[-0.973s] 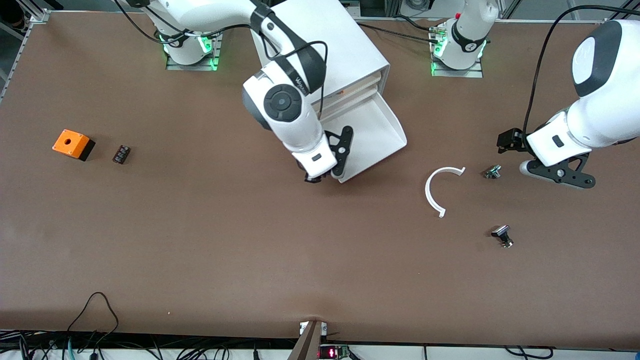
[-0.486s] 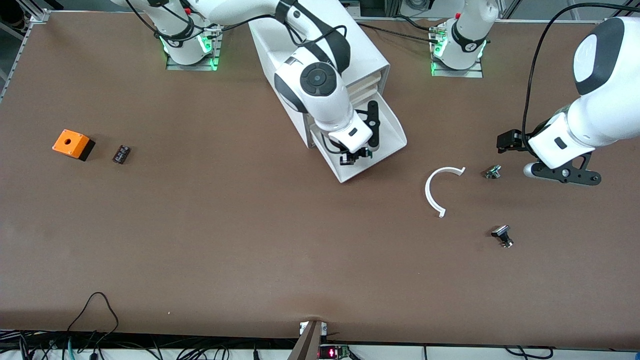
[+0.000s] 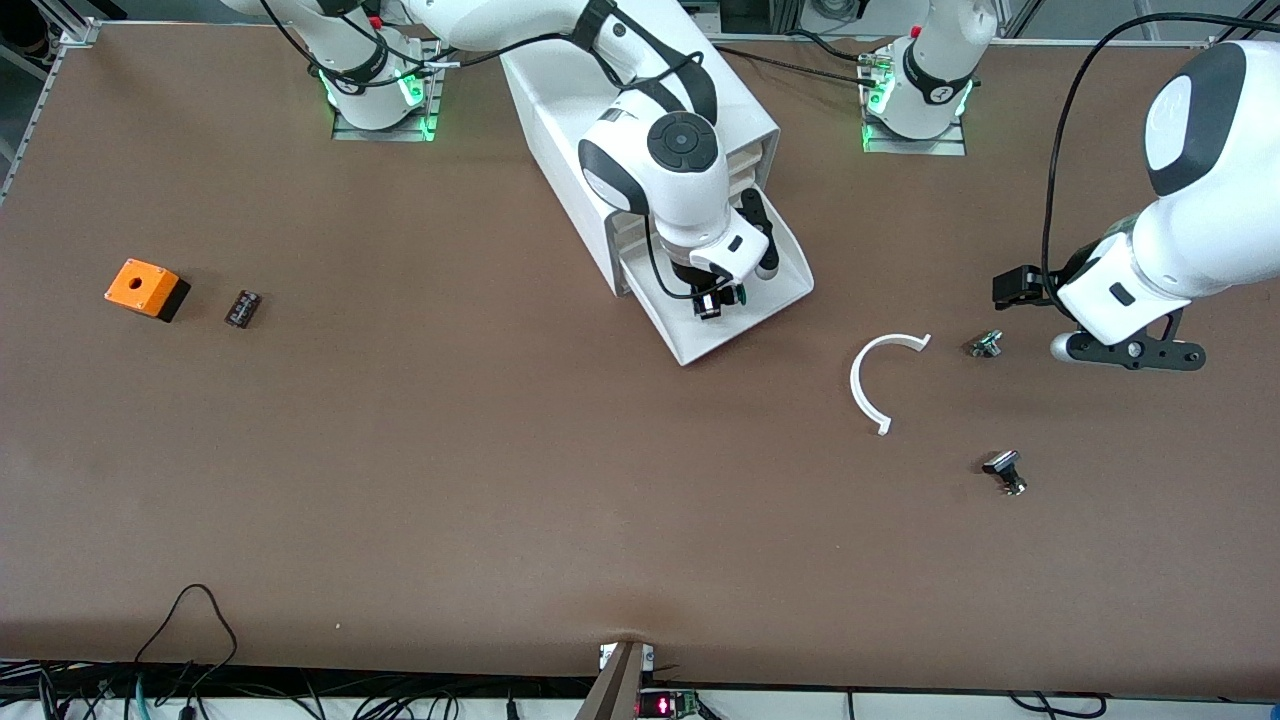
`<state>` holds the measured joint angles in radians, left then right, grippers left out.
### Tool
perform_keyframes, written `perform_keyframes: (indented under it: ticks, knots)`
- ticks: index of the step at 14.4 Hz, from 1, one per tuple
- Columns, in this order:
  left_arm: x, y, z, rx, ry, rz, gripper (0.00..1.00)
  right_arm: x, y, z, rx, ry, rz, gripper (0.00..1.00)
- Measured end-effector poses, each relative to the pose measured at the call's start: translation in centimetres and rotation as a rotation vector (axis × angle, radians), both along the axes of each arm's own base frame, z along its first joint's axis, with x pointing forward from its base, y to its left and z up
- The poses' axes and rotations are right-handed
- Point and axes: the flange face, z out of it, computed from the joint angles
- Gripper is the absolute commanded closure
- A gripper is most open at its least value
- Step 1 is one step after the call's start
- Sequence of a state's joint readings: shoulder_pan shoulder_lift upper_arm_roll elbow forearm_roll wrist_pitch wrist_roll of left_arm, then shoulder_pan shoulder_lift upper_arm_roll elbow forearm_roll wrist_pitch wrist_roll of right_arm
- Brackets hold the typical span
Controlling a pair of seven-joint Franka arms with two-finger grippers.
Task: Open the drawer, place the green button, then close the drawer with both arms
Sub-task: 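Carry the green button over the open drawer with the right gripper, then lower the green button into the drawer and open the right gripper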
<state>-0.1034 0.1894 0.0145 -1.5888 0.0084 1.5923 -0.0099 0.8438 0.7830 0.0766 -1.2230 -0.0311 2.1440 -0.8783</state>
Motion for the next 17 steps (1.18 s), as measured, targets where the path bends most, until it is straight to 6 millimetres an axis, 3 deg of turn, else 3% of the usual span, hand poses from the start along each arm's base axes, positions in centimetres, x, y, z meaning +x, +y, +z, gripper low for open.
perform_keyframes:
  ticks: [5,6,7,8,9,14,17]
  knots:
    - [0.1,0.6,-0.1,0.001,0.002,0.016,0.00,-1.0,0.4,-4.1,-0.043,0.023,0.042,0.72]
    - [0.1,0.8,-0.1,0.002,0.004,0.019,0.00,-1.3,0.6,-4.4,-0.044,0.023,0.047,0.66]
    - [0.0,0.9,-0.2,0.002,0.011,0.021,0.00,-1.4,0.7,-4.4,-0.044,0.022,0.049,0.50]
    - [-0.1,1.0,-0.3,0.004,0.026,0.022,0.00,-1.5,0.8,-4.4,-0.044,0.022,0.049,0.10]
    - [-0.2,1.0,-0.3,0.004,0.034,0.022,0.00,-1.4,0.8,-4.4,-0.044,0.022,0.045,0.00]
    - [-0.3,0.9,-0.3,0.005,0.038,0.021,0.00,-1.7,1.2,-4.0,-0.033,0.024,-0.016,0.00]
    - [-0.3,0.9,-0.3,0.004,0.038,0.020,0.00,-1.3,1.6,-1.7,-0.001,0.005,-0.046,0.00]
